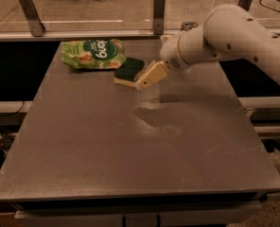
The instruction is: Move sponge near green rice chip bag
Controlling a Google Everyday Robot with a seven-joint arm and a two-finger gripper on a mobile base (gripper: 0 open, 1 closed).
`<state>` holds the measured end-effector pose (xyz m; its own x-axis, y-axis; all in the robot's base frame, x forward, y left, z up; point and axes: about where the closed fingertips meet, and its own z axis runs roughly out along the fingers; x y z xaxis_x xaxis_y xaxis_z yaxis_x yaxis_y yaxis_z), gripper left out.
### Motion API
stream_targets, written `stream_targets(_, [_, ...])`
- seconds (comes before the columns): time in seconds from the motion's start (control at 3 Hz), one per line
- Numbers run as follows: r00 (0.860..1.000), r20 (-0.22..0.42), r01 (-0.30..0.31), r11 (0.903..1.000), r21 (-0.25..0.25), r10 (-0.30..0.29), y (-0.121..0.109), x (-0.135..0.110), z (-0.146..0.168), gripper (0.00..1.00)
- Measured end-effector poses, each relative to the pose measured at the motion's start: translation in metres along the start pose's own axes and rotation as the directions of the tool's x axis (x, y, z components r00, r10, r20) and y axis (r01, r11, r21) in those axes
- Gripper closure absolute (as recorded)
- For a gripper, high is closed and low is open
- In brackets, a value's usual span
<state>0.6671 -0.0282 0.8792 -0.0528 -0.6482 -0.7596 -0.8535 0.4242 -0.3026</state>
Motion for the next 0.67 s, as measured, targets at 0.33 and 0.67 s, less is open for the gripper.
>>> stream_targets(0.33, [0.998,0.054,0.023,0.9994,0.027,-0.025,-0.005,0.001,-0.053,0.0])
stream_targets(0.67, [0.989,0.107,0.092,0.994,0.059,-0.098,-0.007,0.007,-0.136,0.0])
